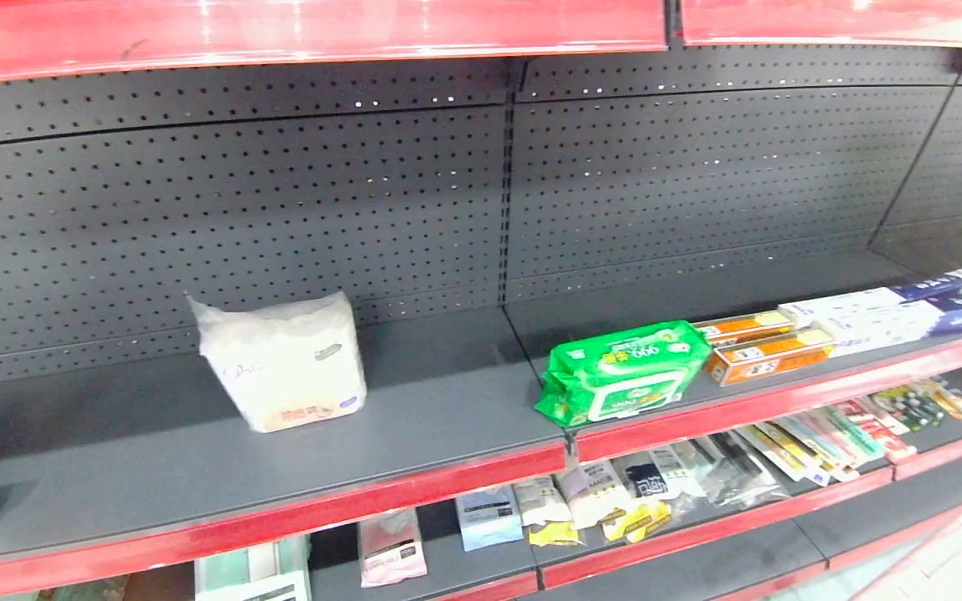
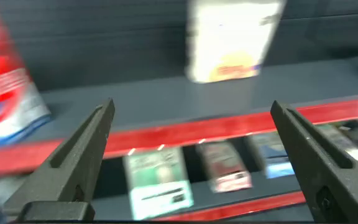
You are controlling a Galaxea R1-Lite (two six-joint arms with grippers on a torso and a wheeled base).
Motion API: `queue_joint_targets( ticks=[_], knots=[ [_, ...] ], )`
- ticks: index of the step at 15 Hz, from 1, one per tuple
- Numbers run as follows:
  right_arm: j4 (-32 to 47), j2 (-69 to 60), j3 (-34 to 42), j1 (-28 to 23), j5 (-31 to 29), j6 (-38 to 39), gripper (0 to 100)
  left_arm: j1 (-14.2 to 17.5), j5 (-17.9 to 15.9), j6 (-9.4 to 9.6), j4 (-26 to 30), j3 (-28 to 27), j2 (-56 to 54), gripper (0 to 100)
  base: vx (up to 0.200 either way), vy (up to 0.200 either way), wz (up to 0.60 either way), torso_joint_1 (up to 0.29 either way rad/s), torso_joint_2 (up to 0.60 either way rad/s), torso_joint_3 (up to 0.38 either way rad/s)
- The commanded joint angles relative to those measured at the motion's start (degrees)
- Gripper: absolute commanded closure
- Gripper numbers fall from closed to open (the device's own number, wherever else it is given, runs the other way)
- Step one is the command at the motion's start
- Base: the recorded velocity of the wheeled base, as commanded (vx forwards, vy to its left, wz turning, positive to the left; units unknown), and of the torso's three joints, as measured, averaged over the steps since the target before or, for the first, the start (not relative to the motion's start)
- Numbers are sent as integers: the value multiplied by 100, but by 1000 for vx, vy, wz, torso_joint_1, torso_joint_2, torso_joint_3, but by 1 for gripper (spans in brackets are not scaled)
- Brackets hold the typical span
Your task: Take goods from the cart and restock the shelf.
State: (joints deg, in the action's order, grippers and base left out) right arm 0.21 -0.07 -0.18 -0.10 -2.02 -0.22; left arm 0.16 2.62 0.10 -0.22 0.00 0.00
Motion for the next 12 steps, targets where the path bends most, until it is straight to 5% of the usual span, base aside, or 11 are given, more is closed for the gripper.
queue_joint_targets(
  ticks=[1, 12],
  knots=[
    [-3, 7, 1, 1, 0, 4, 0, 2, 2, -1, -4, 0, 0, 0, 0, 0, -600, 2, 7, 7],
    [-3, 7, 1, 1, 0, 4, 0, 2, 2, -1, -4, 0, 0, 0, 0, 0, -545, 3, 0, 2]
  ],
)
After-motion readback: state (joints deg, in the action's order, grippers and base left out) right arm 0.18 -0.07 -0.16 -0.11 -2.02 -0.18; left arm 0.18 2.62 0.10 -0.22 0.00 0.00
